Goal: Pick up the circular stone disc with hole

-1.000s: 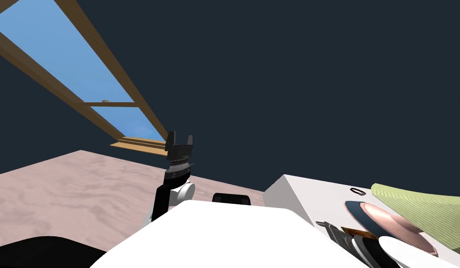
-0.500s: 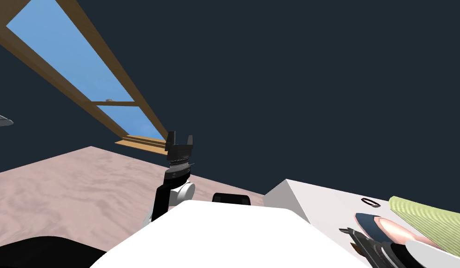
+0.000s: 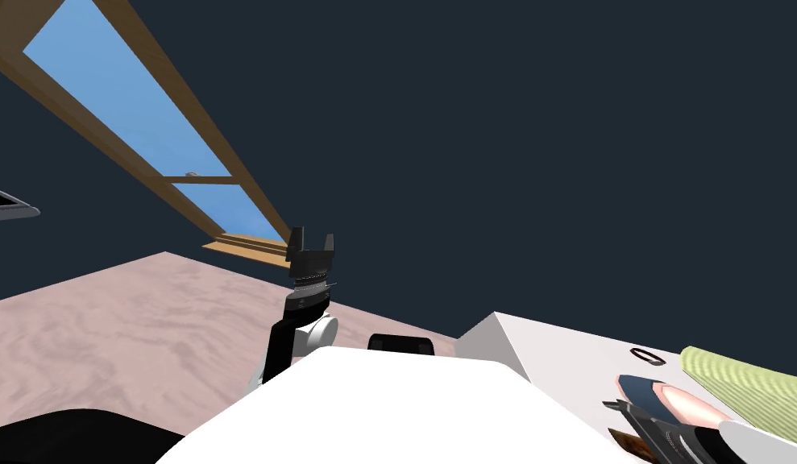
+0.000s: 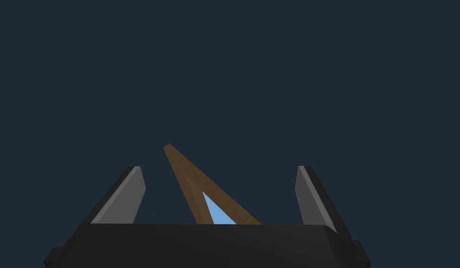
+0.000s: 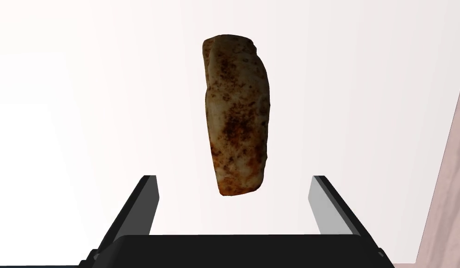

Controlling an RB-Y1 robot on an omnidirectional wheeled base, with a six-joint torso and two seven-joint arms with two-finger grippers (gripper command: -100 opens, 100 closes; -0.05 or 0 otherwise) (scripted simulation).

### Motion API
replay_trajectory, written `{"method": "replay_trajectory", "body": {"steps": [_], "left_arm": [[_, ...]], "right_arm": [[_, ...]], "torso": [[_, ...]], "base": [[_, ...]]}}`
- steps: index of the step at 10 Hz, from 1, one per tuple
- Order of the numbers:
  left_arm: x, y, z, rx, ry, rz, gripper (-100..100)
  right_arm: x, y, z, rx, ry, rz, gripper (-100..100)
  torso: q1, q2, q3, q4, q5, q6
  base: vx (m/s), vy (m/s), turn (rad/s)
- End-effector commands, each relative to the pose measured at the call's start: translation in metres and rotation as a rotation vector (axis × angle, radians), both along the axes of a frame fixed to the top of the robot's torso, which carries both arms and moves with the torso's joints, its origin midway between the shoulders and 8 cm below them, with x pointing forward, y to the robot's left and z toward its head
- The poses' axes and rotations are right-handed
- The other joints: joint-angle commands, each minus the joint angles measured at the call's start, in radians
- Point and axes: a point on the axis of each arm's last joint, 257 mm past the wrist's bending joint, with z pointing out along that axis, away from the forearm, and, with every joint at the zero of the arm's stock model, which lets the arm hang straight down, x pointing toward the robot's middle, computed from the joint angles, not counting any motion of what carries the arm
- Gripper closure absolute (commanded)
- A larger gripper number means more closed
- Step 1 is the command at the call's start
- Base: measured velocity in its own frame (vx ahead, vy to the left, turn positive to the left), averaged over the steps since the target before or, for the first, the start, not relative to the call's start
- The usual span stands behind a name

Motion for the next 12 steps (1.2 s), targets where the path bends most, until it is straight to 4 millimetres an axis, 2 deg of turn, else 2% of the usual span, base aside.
{"method": "replay_trajectory", "body": {"steps": [1, 2, 3, 4, 8, 9, 10, 11, 12], "left_arm": [[0.0, 0.0, 0.0, 0.0, 0.0, 0.0, 0], [0.0, 0.0, 0.0, 0.0, 0.0, 0.0, 0], [0.0, 0.0, 0.0, 0.0, 0.0, 0.0, 0], [0.0, 0.0, 0.0, 0.0, 0.0, 0.0, 0], [0.0, 0.0, 0.0, 0.0, 0.0, 0.0, 0], [0.0, 0.0, 0.0, 0.0, 0.0, 0.0, 0], [0.0, 0.0, 0.0, 0.0, 0.0, 0.0, 0], [0.0, 0.0, 0.0, 0.0, 0.0, 0.0, 0], [0.0, 0.0, 0.0, 0.0, 0.0, 0.0, 0]], "right_arm": [[-0.01, 0.001, -0.01, -0.001, 0.0, -0.01, -100], [-0.015, 0.003, -0.015, -0.001, 0.001, -0.015, -100], [-0.01, 0.002, -0.012, 0.0, 0.0, -0.011, -100], [-0.01, 0.002, -0.013, -0.001, 0.0, -0.012, 100], [-0.01, 0.002, -0.013, -0.001, 0.0, -0.011, 100], [-0.01, 0.002, -0.013, -0.001, 0.0, -0.011, 0], [-0.002, 0.0, -0.002, -0.001, -0.001, -0.002, 100], [0.006, -0.001, 0.005, -0.001, -0.002, 0.007, 100], [0.003, 0.0, 0.003, -0.002, -0.002, 0.004, 100]], "torso": [[0.0, 0.0, 0.0, 0.0, 0.0, 0.0], [0.0, -0.001, 0.0, 0.0, 0.0, 0.0], [-0.001, -0.001, -0.001, 0.0, 0.0, 0.0], [0.0, 0.0, 0.0, 0.0, 0.0, 0.0], [0.001, 0.0, 0.0, 0.0, 0.0, 0.0], [0.001, 0.0, 0.0, 0.0, 0.0, 0.0], [0.001, 0.0, 0.0, 0.0, 0.0, 0.0], [0.003, 0.001, 0.001, 0.0, 0.001, 0.001], [0.004, 0.003, 0.001, 0.0, 0.002, 0.001]], "base": [[0.025, -0.027, 0.089], [0.027, -0.028, 0.067], [0.011, -0.013, 0.012], [0.0, 0.0, 0.0], [0.0, 0.0, 0.003], [0.0, 0.0, 0.0], [-0.018, 0.02, -0.086], [-0.033, 0.034, -0.129], [-0.015, 0.016, -0.026]]}}
